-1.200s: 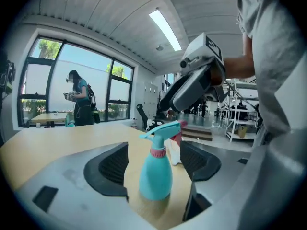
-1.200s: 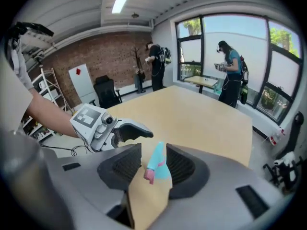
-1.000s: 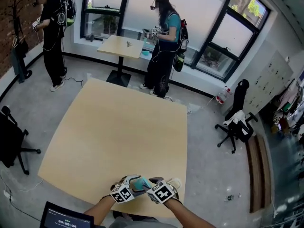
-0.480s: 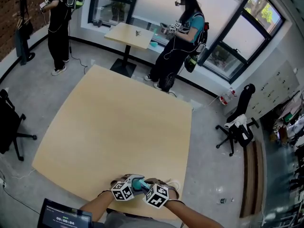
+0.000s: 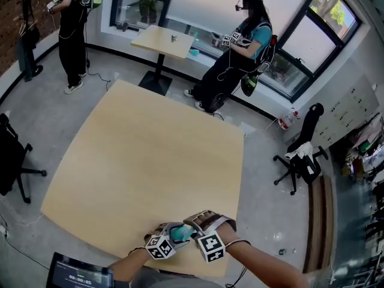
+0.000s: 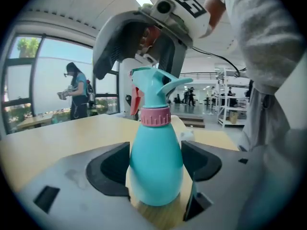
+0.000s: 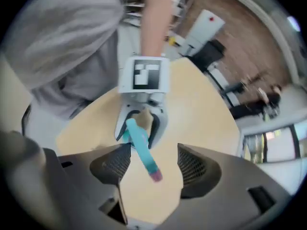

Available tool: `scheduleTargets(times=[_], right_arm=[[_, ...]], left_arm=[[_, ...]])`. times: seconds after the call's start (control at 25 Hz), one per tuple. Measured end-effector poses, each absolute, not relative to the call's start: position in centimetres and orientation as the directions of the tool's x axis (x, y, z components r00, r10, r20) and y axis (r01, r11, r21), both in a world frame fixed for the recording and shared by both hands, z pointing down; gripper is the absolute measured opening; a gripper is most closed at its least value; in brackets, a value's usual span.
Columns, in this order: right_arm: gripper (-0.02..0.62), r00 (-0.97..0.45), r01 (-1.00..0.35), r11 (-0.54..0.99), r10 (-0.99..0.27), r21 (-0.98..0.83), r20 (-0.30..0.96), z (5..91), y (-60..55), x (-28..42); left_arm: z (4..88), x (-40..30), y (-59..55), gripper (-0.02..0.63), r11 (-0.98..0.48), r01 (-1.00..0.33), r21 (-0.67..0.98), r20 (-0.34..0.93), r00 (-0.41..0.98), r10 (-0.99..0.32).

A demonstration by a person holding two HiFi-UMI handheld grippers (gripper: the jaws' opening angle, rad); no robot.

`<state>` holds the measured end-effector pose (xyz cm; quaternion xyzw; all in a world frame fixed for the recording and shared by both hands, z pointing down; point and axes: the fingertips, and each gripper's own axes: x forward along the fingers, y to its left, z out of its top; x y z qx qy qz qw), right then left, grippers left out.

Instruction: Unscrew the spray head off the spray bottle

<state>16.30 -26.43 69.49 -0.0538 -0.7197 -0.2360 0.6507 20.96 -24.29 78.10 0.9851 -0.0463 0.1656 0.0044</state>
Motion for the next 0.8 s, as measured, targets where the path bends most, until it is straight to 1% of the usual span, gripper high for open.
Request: scheduleTargets(times=[0.04, 0.08, 0.12, 0.16, 0.2, 0.24, 0.28, 0.4, 0.44, 0.48, 0.52, 0.56, 0.6, 0.64, 0.68, 0.72, 0.76, 0.8], right_arm=[[0.29, -0.17, 0.153, 0.938, -0.285, 0.311, 0.943, 68.2, -27.4, 17.2], [0.291, -0.215, -0.131, 0.942, -0.332, 0.31, 0.918, 66.7, -28.0, 18.0], [0.291, -0.283, -0.433, 0.869, -0.383, 0.24, 0.879, 65.2, -28.4, 18.5], [0.291, -0.343, -0.677, 0.728, -0.446, 0.112, 0.827, 63.9, -28.6, 18.6], [0.291, -0.367, -0.818, 0.575, -0.504, -0.014, 0.782, 63.3, -28.6, 18.5], [0.291, -0.359, -0.879, 0.47, -0.534, -0.084, 0.766, 63.7, -28.4, 18.3], [0.291, -0.333, -0.9, 0.425, -0.534, -0.094, 0.777, 64.8, -27.9, 18.1], [0.29, -0.243, -0.896, 0.443, -0.459, -0.017, 0.855, 69.5, -26.7, 17.9], [0.287, -0.229, -0.882, 0.47, -0.433, 0.001, 0.872, 70.5, -26.5, 17.8], [0.244, -0.223, -0.855, 0.517, -0.41, 0.024, 0.884, 71.1, -26.3, 17.8], [0.172, -0.224, -0.807, 0.589, -0.389, 0.054, 0.894, 71.5, -26.1, 17.7], [0.13, -0.235, -0.726, 0.683, -0.359, 0.082, 0.903, 71.8, -25.8, 17.5], [0.13, -0.259, -0.604, 0.79, -0.313, 0.099, 0.914, 71.9, -25.3, 17.2], [0.13, -0.286, -0.432, 0.896, -0.245, 0.103, 0.926, 71.9, -24.6, 16.8], [0.13, -0.303, -0.207, 0.973, -0.164, 0.103, 0.939, 71.8, -23.7, 16.6], [0.13, -0.298, 0.053, 0.993, -0.088, 0.109, 0.951, 71.8, -22.8, 16.5], [0.13, -0.271, 0.31, 0.943, -0.035, 0.122, 0.962, 71.8, -21.9, 16.6], [0.13, -0.23, 0.529, 0.837, -0.012, 0.136, 0.973, 71.9, -21.2, 16.8]], left_arm=[[78.1, 21.1, -24.6, 0.331, -0.988, -0.155, -0.01, 0.325, 0.934, -0.15], [78.2, 21.2, -24.9, 0.331, -0.976, -0.219, -0.014, 0.324, 0.922, -0.212], [78.3, 21.2, -25.2, 0.331, -0.959, -0.283, -0.015, 0.326, 0.905, -0.272], [78.3, 21.1, -25.4, 0.331, -0.939, -0.343, -0.012, 0.33, 0.885, -0.328], [78.2, 21.2, -25.7, 0.331, -0.919, -0.395, -0.005, 0.335, 0.865, -0.374], [78.1, 21.2, -25.8, 0.331, -0.899, -0.437, 0.003, 0.341, 0.846, -0.41], [77.9, 21.3, -25.8, 0.331, -0.884, -0.468, 0.009, 0.348, 0.83, -0.436], [77.7, 21.7, -25.8, 0.331, -0.87, -0.494, 0.013, 0.358, 0.814, -0.457], [77.7, 21.9, -25.7, 0.331, -0.875, -0.485, 0.011, 0.355, 0.82, -0.45], [77.7, 22.0, -25.7, 0.331, -0.884, -0.467, 0.009, 0.348, 0.83, -0.435], [77.8, 22.0, -25.6, 0.331, -0.898, -0.44, 0.007, 0.339, 0.846, -0.412], [77.9, 21.9, -25.4, 0.331, -0.917, -0.399, 0.002, 0.328, 0.866, -0.376], [78.0, 21.8, -24.9, 0.331, -0.939, -0.344, -0.004, 0.319, 0.89, -0.327], [78.1, 21.8, -24.3, 0.331, -0.962, -0.274, -0.01, 0.312, 0.913, -0.263], [78.2, 21.8, -23.6, 0.331, -0.981, -0.192, -0.016, 0.311, 0.932, -0.188], [78.3, 21.8, -22.9, 0.331, -0.994, -0.108, -0.019, 0.314, 0.943, -0.108], [78.4, 21.8, -22.2, 0.331, -0.999, -0.03, -0.018, 0.322, 0.946, -0.034], [78.4, 21.9, -21.8, 0.332, -0.999, 0.034, -0.016, 0.332, 0.943, 0.027]])
